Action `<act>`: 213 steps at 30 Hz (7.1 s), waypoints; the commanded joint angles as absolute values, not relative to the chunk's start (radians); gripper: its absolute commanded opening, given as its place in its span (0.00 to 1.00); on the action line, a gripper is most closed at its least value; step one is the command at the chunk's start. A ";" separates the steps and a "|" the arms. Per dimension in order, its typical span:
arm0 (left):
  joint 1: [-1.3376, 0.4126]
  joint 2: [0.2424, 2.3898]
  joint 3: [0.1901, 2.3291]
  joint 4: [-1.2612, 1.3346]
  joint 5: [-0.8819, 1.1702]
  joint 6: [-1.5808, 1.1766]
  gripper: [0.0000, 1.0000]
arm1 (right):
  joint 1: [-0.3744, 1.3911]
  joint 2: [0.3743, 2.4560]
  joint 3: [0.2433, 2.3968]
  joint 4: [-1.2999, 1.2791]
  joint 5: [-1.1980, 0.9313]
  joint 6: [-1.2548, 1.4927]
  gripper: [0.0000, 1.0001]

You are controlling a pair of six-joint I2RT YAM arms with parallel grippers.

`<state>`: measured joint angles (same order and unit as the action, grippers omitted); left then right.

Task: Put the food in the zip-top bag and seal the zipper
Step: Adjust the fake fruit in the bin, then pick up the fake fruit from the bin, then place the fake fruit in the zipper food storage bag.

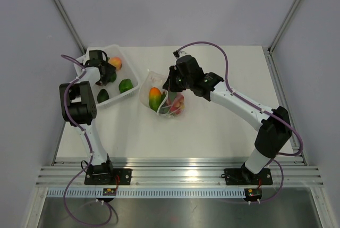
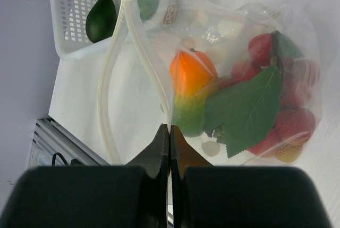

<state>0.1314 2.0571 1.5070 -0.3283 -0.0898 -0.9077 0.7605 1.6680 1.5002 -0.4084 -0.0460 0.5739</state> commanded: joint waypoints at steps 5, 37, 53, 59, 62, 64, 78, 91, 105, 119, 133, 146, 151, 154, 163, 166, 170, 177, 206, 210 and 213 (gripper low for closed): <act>0.126 1.909 1.438 -0.350 -0.115 -0.867 0.31 | 0.769 1.655 1.514 -0.376 -0.048 0.580 0.00; 0.063 1.483 1.304 -0.570 0.032 -0.575 0.24 | 0.769 1.707 1.548 -0.379 -0.051 0.577 0.00; 0.052 1.391 1.376 -0.686 0.077 -0.486 0.27 | 0.769 1.700 1.529 -0.354 -0.067 0.587 0.00; 0.054 1.457 1.379 -0.623 0.006 -0.515 0.27 | 0.769 1.703 1.528 -0.336 -0.090 0.606 0.00; 0.055 1.548 1.405 -0.597 -0.058 -0.543 0.27 | 0.769 1.694 1.520 -0.334 -0.091 0.606 0.00; 0.055 1.636 1.451 -0.607 -0.075 -0.578 0.27 | 0.769 1.689 1.516 -0.340 -0.083 0.603 0.00; 0.072 1.979 1.626 -0.589 -0.149 -0.635 0.36 | 0.769 1.654 1.479 -0.353 -0.046 0.589 0.00; 0.091 2.034 1.643 -0.638 -0.112 -0.617 0.74 | 0.769 1.674 1.468 -0.345 -0.051 0.592 0.00; 0.107 2.052 1.716 -0.646 -0.137 -0.563 0.88 | 0.769 1.680 1.470 -0.344 -0.057 0.586 0.00; 0.109 2.128 1.740 -0.546 -0.061 -0.698 0.91 | 0.767 1.689 1.500 -0.383 -0.037 0.568 0.00; 0.106 2.141 1.735 -0.496 -0.011 -0.698 0.97 | 0.767 1.723 1.534 -0.399 -0.048 0.563 0.00; 0.081 2.020 1.692 -0.555 0.128 -0.534 0.97 | 0.767 1.736 1.536 -0.388 -0.055 0.568 0.00; 0.080 1.985 1.700 -0.600 0.032 -0.503 0.95 | 0.767 1.741 1.532 -0.373 -0.067 0.578 0.00; 0.080 1.990 1.704 -0.603 0.009 -0.482 0.94 | 0.767 1.744 1.531 -0.359 -0.083 0.584 0.00; 0.081 2.107 1.862 -0.652 -0.092 -0.371 0.95 | 0.767 1.744 1.529 -0.370 -0.078 0.584 0.01; 0.089 2.155 1.922 -0.681 -0.072 -0.341 0.98 | 0.767 1.746 1.529 -0.371 -0.075 0.586 0.01; 0.097 2.241 2.009 -0.713 -0.029 -0.324 0.98 | 0.767 1.750 1.536 -0.374 -0.078 0.588 0.01; 0.097 2.266 1.971 -0.690 -0.038 -0.327 0.96 | 0.767 1.753 1.535 -0.383 -0.067 0.589 0.02; -0.122 1.398 1.448 -0.624 0.121 -0.503 0.33 | 0.769 1.761 1.519 -0.327 -0.146 0.649 0.02; -0.205 1.273 1.359 -0.632 0.171 -0.544 0.33 | 0.769 1.761 1.523 -0.328 -0.135 0.649 0.02; -0.236 1.213 1.287 -0.627 0.218 -0.589 0.33 | 0.769 1.766 1.548 -0.351 -0.129 0.637 0.02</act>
